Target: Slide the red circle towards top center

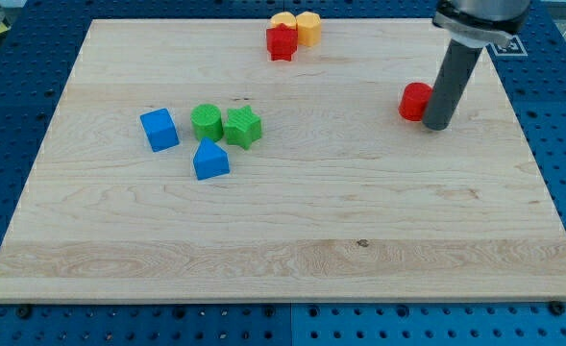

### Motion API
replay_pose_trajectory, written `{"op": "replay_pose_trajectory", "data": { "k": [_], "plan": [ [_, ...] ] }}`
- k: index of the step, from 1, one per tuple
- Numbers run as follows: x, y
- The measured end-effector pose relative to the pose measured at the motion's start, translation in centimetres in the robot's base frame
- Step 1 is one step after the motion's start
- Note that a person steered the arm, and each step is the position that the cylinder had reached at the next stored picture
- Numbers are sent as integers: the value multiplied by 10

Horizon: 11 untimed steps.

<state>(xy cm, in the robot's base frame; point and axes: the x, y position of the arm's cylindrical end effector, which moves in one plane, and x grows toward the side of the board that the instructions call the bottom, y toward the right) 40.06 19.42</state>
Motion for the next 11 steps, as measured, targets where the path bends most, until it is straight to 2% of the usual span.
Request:
{"op": "replay_pose_trajectory", "data": {
  "k": [2,4,8,10,11],
  "plan": [
    [-23,0],
    [15,1],
    [-89,-90],
    [-71,-21],
    [-81,-11]
  ]
}}
